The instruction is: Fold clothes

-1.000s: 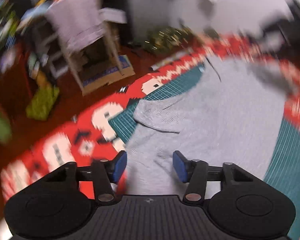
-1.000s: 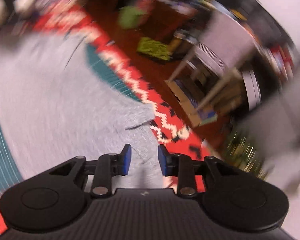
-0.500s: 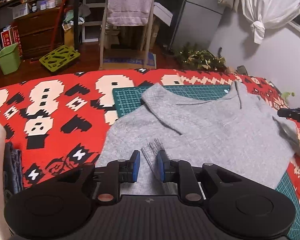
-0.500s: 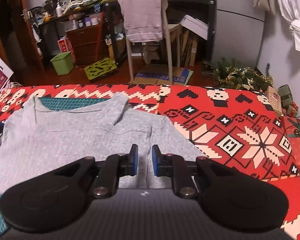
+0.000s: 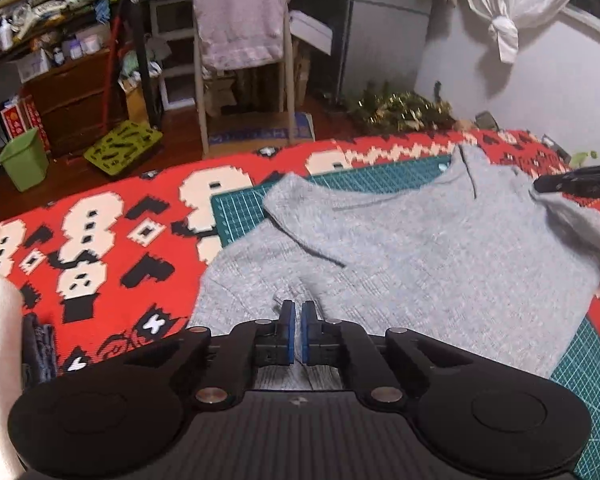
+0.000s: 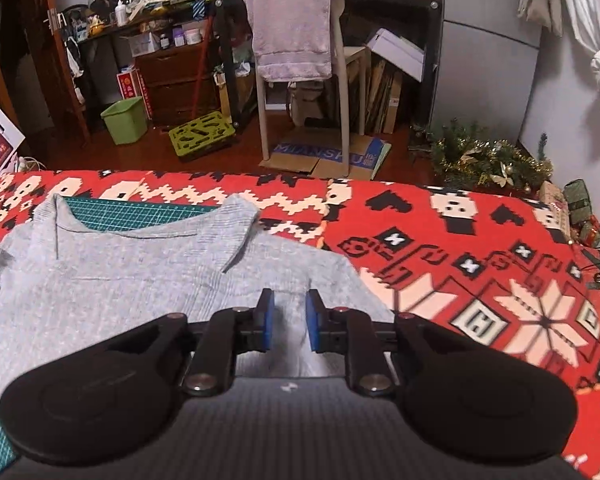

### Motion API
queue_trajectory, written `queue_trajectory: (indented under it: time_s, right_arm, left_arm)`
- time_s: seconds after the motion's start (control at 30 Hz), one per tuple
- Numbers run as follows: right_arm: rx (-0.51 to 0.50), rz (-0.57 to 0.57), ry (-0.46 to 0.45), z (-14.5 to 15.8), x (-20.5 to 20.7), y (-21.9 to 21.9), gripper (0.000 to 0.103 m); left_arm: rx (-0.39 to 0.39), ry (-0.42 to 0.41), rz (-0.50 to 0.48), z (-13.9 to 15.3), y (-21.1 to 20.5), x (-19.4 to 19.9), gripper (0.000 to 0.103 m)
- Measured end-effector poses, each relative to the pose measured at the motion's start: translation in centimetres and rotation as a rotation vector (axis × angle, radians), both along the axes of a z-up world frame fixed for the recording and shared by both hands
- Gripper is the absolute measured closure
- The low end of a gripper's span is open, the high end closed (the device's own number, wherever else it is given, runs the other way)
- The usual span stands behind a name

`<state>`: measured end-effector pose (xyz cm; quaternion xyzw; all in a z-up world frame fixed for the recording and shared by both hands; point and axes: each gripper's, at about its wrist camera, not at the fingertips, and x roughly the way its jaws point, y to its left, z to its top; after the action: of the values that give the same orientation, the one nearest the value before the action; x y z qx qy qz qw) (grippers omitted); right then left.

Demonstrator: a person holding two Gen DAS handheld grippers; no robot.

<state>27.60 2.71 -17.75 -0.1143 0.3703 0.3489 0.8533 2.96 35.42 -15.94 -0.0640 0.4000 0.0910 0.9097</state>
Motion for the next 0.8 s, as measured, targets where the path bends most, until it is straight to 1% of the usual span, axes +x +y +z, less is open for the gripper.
queue_trajectory:
  time_s: [0.07, 0.1, 0.13, 0.2, 0.3, 0.47, 0.57, 0.67, 0.8]
  right_arm:
    - [-0.014, -0.003, 0.008, -0.6, 0.5, 0.6, 0.081]
    - [-0.015, -0.002, 0.016, -0.8, 0.6, 0.9, 0.086]
    - [-0.013, 0.000, 0.022, -1.0, 0.7, 1.0, 0.102]
    - [-0.001, -0.006, 0.010, -0.8, 0.4, 0.8, 0.102]
    - [0.040, -0.031, -0.043, 0.4, -0.4, 0.1, 0.102]
    - [0.091, -0.050, -0.116, 2.1, -1.3, -0.7, 0.102]
    - [0.113, -0.080, -0.139, 2.6, -1.2, -1.1, 0.102]
    - [0.110, -0.111, -0.127, 2.2, -0.7, -1.1, 0.102]
    - [0.061, -0.112, -0.104, 0.4, -0.2, -0.5, 0.102]
  left_arm:
    - [0.007, -0.023, 0.018, 0.5, 0.0, -0.5, 0.100]
    - [0.012, -0.034, 0.026, 0.7, 0.0, -0.8, 0.100]
    - [0.017, -0.044, 0.034, 1.0, 0.0, -1.1, 0.100]
    - [0.030, -0.062, 0.046, 1.4, 0.0, -1.6, 0.100]
    - [0.058, -0.102, 0.051, 2.3, -0.1, -2.6, 0.100]
    - [0.143, -0.181, 0.036, 3.7, -0.6, -4.0, 0.100]
    - [0.161, -0.210, 0.043, 3.9, -0.5, -4.1, 0.100]
    - [0.146, -0.199, 0.059, 3.1, 0.4, -3.2, 0.100]
    - [0.133, -0.144, 0.064, 1.1, 1.3, -1.5, 0.100]
